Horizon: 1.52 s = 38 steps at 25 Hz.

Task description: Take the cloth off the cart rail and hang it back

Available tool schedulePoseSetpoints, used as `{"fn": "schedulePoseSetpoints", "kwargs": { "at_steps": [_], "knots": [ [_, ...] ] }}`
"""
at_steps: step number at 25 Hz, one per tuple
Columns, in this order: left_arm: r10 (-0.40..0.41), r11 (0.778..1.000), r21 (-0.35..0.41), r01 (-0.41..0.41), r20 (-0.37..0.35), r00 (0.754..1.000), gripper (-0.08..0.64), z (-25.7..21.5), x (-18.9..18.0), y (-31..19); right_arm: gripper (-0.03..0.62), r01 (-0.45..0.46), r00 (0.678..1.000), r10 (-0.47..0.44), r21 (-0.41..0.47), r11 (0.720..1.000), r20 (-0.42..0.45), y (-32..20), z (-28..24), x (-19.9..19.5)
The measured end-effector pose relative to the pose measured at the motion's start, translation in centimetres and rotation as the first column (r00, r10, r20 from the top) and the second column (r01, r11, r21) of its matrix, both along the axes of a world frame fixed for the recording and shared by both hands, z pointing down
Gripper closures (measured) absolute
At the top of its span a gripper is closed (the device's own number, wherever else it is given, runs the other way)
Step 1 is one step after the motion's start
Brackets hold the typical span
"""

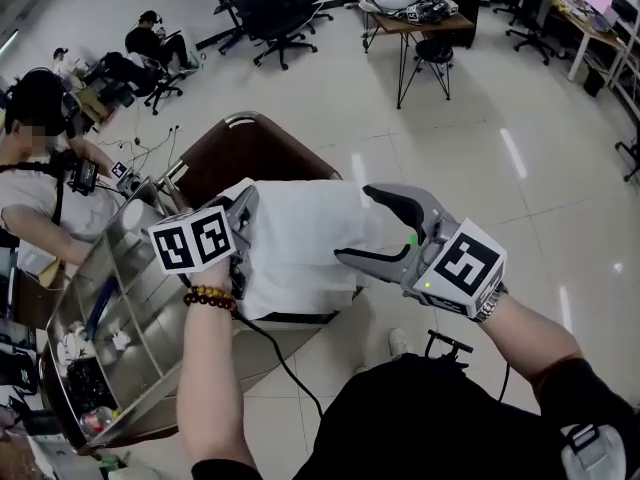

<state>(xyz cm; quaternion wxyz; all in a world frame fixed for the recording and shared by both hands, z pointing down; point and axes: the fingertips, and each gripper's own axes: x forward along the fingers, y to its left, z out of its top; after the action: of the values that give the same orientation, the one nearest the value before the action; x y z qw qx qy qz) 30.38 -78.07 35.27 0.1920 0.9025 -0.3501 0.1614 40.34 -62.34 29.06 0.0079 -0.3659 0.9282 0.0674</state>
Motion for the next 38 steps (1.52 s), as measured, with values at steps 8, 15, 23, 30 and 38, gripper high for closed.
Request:
{"fn": "schedulePoseSetpoints", "kwargs": {
  "at_steps": [8,15,23,30,38],
  "knots": [
    [-0.012,0.999,-0.050,0.012,0.002,1.000,0.278,1.9,2.8,-1.4,0.219,0.121,0.992,-0.120,-0.027,0.992,0.032,-4.5,4.2,4.6],
    [-0.157,0.987,0.030,0.155,0.060,0.986,0.279,1.5,1.3,-2.0,0.219,0.200,0.978,-0.190,-0.113,0.973,0.091,-5.9,4.4,4.4],
    [-0.218,0.962,0.168,0.216,-0.004,0.976,0.310,0.3,0.2,0.5,0.221,0.258,0.965,-0.255,-0.028,0.966,0.066,-5.8,6.0,3.6],
    [-0.214,0.931,0.290,0.220,-0.054,0.975,0.347,-1.0,0.0,3.8,0.225,0.255,0.964,-0.252,-0.028,0.967,0.080,-4.1,5.6,2.3],
    [-0.141,0.884,0.429,0.184,-0.130,0.981,0.419,-3.6,-0.4,12.4,0.280,0.224,0.971,-0.226,0.036,0.974,0.072,2.6,3.4,0.0]
  ]
}}
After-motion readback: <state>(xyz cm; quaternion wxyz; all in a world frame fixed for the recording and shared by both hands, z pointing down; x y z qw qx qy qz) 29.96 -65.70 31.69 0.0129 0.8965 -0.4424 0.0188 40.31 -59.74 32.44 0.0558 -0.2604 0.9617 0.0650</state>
